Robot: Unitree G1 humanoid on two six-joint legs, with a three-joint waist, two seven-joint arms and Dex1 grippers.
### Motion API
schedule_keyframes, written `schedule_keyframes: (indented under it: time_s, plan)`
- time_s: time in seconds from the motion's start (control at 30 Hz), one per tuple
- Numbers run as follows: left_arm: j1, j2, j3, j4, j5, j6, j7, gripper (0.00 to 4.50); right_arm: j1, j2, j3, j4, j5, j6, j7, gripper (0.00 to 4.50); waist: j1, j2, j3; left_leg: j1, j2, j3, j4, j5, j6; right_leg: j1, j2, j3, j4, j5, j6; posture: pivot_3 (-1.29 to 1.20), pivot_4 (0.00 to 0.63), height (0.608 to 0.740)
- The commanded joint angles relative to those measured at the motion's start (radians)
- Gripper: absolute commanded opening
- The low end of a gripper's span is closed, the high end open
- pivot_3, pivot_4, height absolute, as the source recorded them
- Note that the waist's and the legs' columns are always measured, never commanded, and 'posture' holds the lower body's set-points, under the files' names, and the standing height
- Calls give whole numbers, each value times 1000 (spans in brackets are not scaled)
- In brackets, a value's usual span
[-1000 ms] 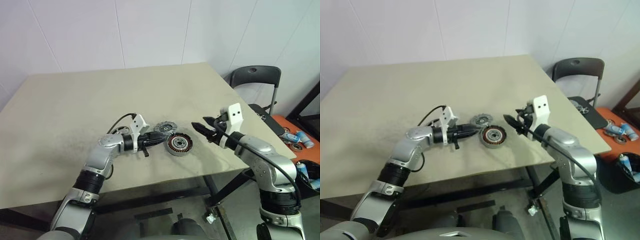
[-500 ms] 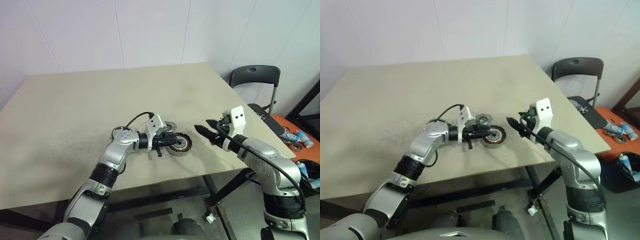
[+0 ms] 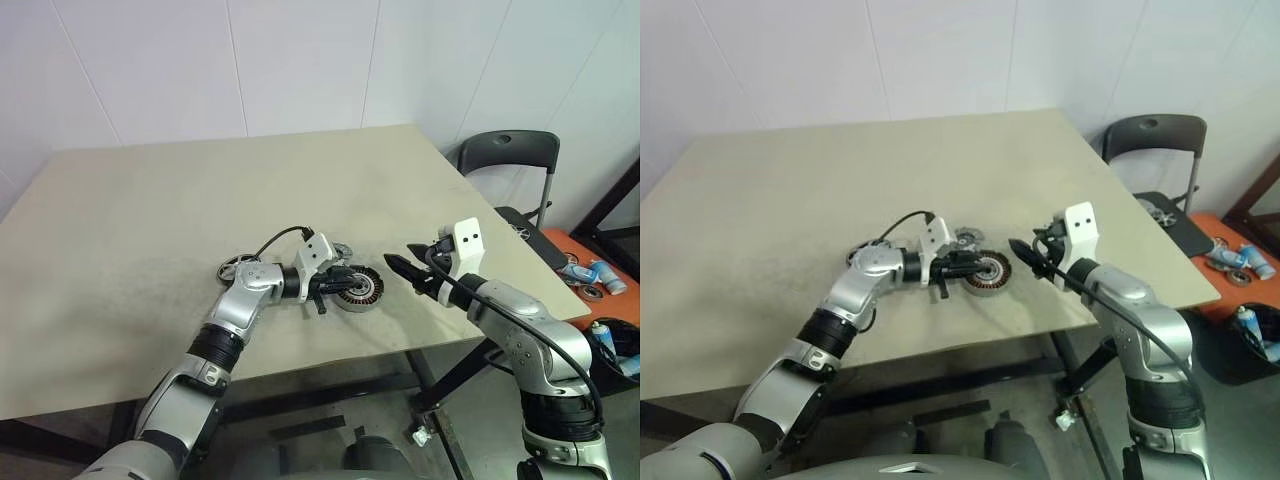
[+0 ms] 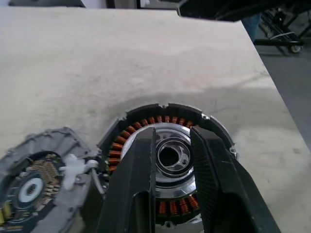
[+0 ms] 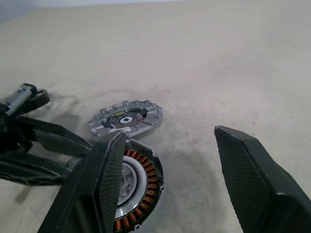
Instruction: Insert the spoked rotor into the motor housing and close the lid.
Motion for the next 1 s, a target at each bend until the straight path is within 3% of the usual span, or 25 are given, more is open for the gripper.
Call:
schedule_keyframes:
  time_s: [0.03, 0.57, 1.0]
  plan:
    - [-18, -17, -11, 8, 15, -40, 5, 743, -7, -1, -2, -28, -4, -21, -4, 3049, 0, 0, 0, 0, 0, 0, 0, 0, 0, 0, 0, 0, 0, 0, 0, 0, 0, 740]
    - [-52, -75, -4, 163, 89, -147, 144, 743, -1, -9, -3, -24, -18, -21, -5, 3049, 2, 0, 0, 0, 0, 0, 0, 0, 0, 0, 0, 0, 0, 0, 0, 0, 0, 740]
    - [-34, -78, -18, 144, 79, -134, 101, 743, 3, -4, 7, -25, -38, -21, -4, 3049, 1, 0, 0, 0, 0, 0, 0, 0, 0, 1, 0, 0, 0, 0, 0, 0, 0, 740]
